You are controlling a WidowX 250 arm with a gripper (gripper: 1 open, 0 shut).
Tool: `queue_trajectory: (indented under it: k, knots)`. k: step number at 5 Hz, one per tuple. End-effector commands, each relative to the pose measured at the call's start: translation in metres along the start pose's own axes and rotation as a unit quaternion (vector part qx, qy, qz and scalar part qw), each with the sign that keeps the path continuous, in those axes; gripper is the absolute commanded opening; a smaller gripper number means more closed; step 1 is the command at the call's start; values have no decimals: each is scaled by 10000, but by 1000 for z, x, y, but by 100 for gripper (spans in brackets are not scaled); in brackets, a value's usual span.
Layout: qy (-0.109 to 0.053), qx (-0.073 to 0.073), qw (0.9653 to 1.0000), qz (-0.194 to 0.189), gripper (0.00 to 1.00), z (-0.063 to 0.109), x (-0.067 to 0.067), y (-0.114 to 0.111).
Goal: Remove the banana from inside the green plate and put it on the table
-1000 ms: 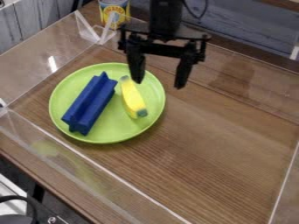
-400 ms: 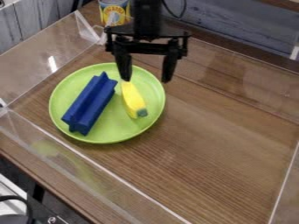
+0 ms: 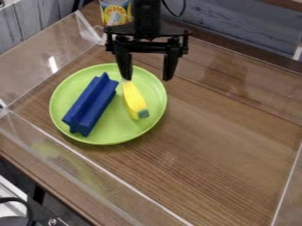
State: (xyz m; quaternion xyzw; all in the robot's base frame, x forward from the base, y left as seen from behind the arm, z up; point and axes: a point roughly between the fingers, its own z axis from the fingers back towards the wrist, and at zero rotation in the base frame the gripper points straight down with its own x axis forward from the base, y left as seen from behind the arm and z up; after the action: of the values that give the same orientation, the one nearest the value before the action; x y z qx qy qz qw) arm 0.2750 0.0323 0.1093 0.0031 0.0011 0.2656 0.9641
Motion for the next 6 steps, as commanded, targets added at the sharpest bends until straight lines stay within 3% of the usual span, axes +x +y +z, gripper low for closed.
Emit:
queue_trajectory:
  k: [1, 2, 3, 4, 6]
  knots:
    - [-259, -67, 9996, 29, 100, 14, 7, -2]
    - [-290, -45, 9995, 71, 100, 17, 8, 0]
    - [-324, -40, 9995, -58, 100, 5, 5, 1]
    - [-400, -33, 9991, 107, 100, -1, 7, 4]
    - [-451, -4, 9990, -55, 100, -11, -2, -1]
